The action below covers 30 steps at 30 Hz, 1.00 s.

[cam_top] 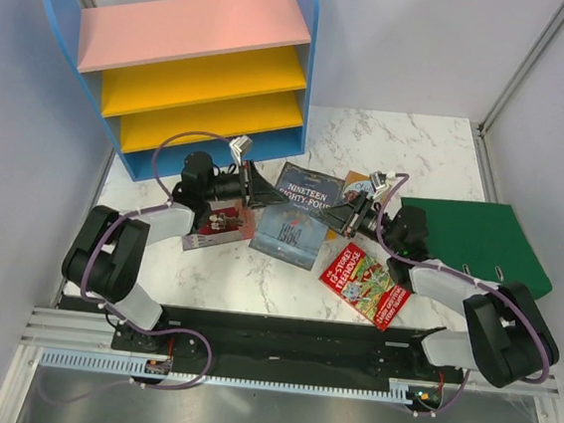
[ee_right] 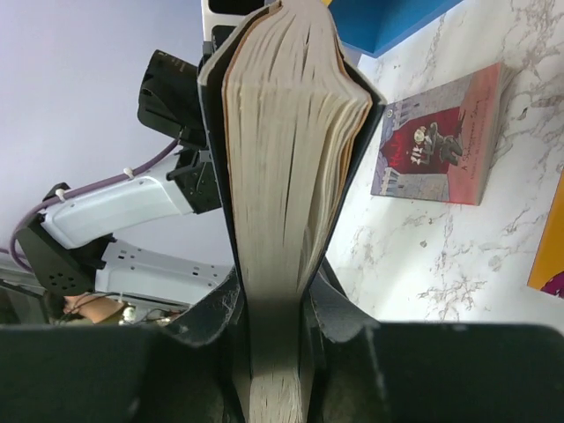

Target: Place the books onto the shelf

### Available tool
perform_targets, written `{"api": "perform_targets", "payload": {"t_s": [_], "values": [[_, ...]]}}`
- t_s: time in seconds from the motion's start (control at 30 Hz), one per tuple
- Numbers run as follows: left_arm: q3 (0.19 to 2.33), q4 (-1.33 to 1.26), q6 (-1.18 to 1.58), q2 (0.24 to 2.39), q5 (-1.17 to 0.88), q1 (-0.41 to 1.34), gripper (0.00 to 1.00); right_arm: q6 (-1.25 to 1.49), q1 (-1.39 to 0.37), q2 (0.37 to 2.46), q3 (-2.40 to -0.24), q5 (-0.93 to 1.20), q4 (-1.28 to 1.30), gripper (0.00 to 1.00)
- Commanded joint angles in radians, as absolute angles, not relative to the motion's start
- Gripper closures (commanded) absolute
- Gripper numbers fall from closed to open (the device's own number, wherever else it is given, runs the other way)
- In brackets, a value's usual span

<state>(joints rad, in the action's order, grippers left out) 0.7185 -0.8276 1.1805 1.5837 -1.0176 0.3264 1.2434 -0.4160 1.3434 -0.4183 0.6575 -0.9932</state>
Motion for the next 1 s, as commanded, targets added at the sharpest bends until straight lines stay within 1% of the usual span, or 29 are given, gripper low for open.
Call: {"api": "perform_targets", "payload": {"t_s": [0.0,0.03,0.07,0.1,0.13,0.23,0.33,0.37,0.47,0.77,0.97], "values": [[0.732,-0.752,1.075,1.516,-1.019,0.33,0.86,1.074,-0.416,1.279,-0.543,0.629,-0.793,1.0],[0.729,-0.752,1.074,1.506,-1.023,0.333,0.82,1.072,-0.416,1.285,-0.549,0.629,-0.79,1.0],[0.724,-0.749,1.072,1.499,-1.029,0.336,0.71,1.069,-0.414,1.29,-0.563,0.641,-0.787,1.0],[0.721,-0.747,1.071,1.488,-1.043,0.339,0.67,1.066,-0.416,1.304,-0.571,0.649,-0.782,1.0],[0.718,-0.742,1.068,1.465,-1.051,0.342,0.6,1.059,-0.414,1.311,-0.58,0.66,-0.779,1.0],[0.7,-0.694,1.028,1.396,-1.063,0.344,0.53,1.054,-0.416,1.336,-0.617,0.696,-0.779,1.0],[0.699,-0.547,0.929,1.347,-1.066,0.344,0.51,1.037,-0.413,1.347,-0.659,0.716,-0.747,1.0],[0.707,-0.467,0.902,1.323,-1.071,0.344,0.51,1.02,-0.41,1.35,-0.688,0.719,-0.715,1.0],[0.716,-0.361,0.831,1.281,-1.072,0.342,0.51,0.979,-0.399,1.353,-0.744,0.729,-0.645,1.0],[0.68,-0.313,0.825,1.206,-1.08,0.344,0.51,0.937,-0.333,1.367,-0.856,0.759,-0.539,1.0],[0.66,-0.276,0.81,1.147,-1.077,0.342,0.51,0.936,-0.305,1.407,-0.929,0.796,-0.526,1.0]]}}
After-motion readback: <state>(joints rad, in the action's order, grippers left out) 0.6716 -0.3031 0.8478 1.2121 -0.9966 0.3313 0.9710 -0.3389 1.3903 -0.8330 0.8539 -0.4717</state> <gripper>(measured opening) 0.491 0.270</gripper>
